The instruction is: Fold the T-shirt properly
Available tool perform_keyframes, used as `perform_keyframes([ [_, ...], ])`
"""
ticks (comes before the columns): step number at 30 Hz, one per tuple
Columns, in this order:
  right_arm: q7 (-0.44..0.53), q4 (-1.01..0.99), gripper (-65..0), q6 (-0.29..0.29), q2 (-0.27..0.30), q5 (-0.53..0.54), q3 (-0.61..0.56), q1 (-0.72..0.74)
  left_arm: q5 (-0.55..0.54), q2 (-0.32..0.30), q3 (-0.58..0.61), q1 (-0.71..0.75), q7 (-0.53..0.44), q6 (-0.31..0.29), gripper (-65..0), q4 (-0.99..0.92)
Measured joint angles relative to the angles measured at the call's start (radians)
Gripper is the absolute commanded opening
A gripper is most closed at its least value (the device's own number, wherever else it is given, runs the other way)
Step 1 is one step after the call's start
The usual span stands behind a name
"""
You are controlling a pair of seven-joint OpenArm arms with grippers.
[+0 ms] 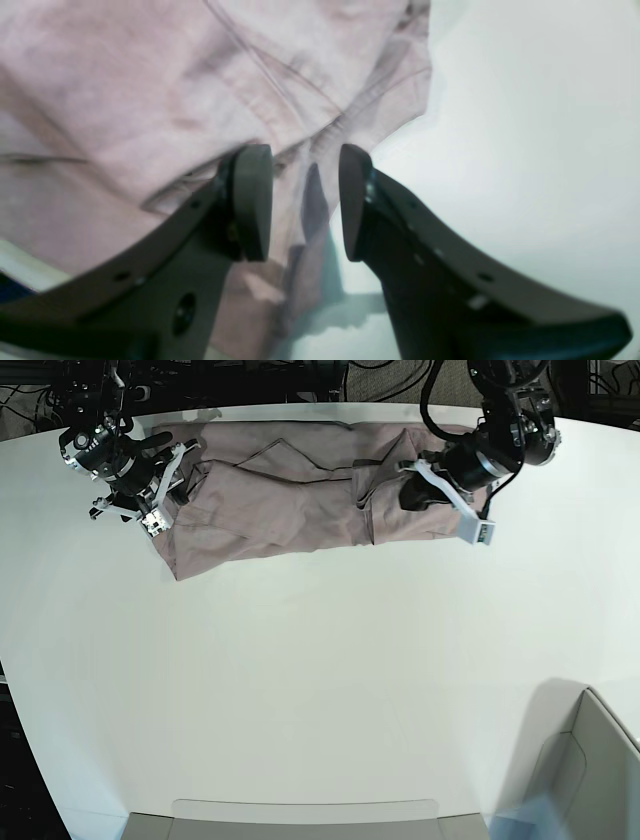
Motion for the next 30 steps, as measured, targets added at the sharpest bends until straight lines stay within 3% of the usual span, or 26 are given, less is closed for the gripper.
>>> perform_keyframes([
  [4,0.000,0.000,-42.1,0.000,-0.002,0.076,0.015,-0.001,0.019,-0.032,-0.028,0.005,-0.002,0.000,-65.0,-0.010],
  [9,0.000,-0.001,-42.1,0.000,-0.008,0.138,0.072,0.003,0.016,-0.094,0.127,0.002,0.001,0.010,-65.0,-0.078],
  [17,-0.002,-0.113,-42.1,0.000,-0.005,0.298,0.240,0.054,0.011,-0.108,0.331,0.058,0.004,0.003,-65.0,-0.062],
  [25,0.001,-0.338,-42.1,-0.005,0.034,0.443,0.307,0.049,0.002,-0.108,0.389,0.080,-0.004,-0.001,-65.0,0.005],
  [30,0.025,-0.456,-42.1,0.003,0.052,0.496,0.305,0.072,-0.130,-0.111,0.381,0.079,-0.023,-0.001,-65.0,0.005],
])
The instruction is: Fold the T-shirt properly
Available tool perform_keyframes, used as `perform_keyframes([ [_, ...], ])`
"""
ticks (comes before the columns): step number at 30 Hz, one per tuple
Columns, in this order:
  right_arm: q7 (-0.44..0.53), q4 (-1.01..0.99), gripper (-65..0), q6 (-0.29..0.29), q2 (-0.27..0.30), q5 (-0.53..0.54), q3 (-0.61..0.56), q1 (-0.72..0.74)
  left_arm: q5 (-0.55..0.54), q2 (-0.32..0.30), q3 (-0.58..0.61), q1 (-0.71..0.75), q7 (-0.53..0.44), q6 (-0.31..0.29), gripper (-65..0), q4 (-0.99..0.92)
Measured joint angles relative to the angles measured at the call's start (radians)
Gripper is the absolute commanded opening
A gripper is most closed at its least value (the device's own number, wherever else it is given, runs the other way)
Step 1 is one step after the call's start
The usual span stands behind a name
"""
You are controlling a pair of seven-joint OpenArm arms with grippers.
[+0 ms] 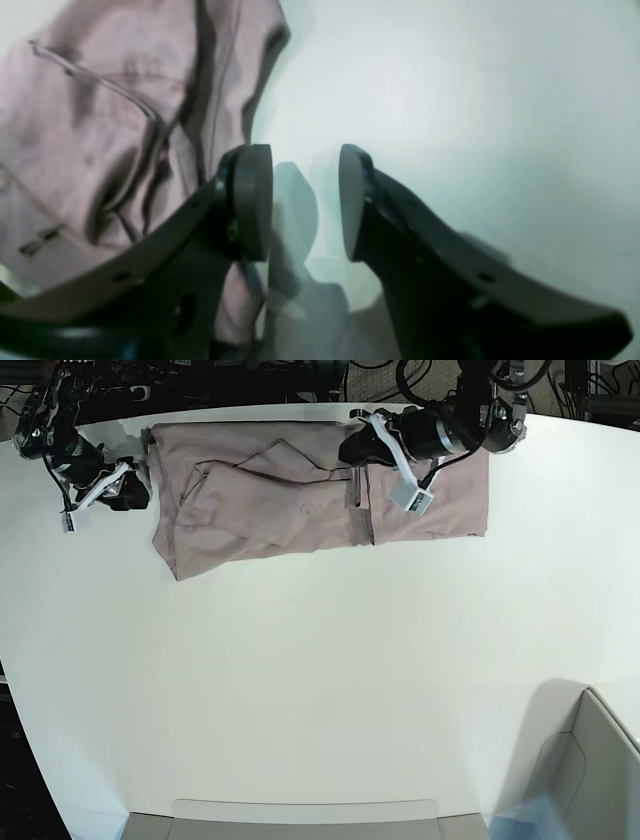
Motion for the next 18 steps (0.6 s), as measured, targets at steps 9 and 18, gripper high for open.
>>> perform_keyframes([
  [9,0.024,-0.033,-42.1,0.105,0.020,0.074,-0.170,0.018,-0.004,0.003,-0.003,0.001,0.002,0.000,-65.0,0.001],
  [18,0.025,-0.031,-42.1,0.125,0.006,0.134,-0.301,0.011,-0.004,0.000,-0.003,0.001,-0.026,0.000,-65.0,0.001],
])
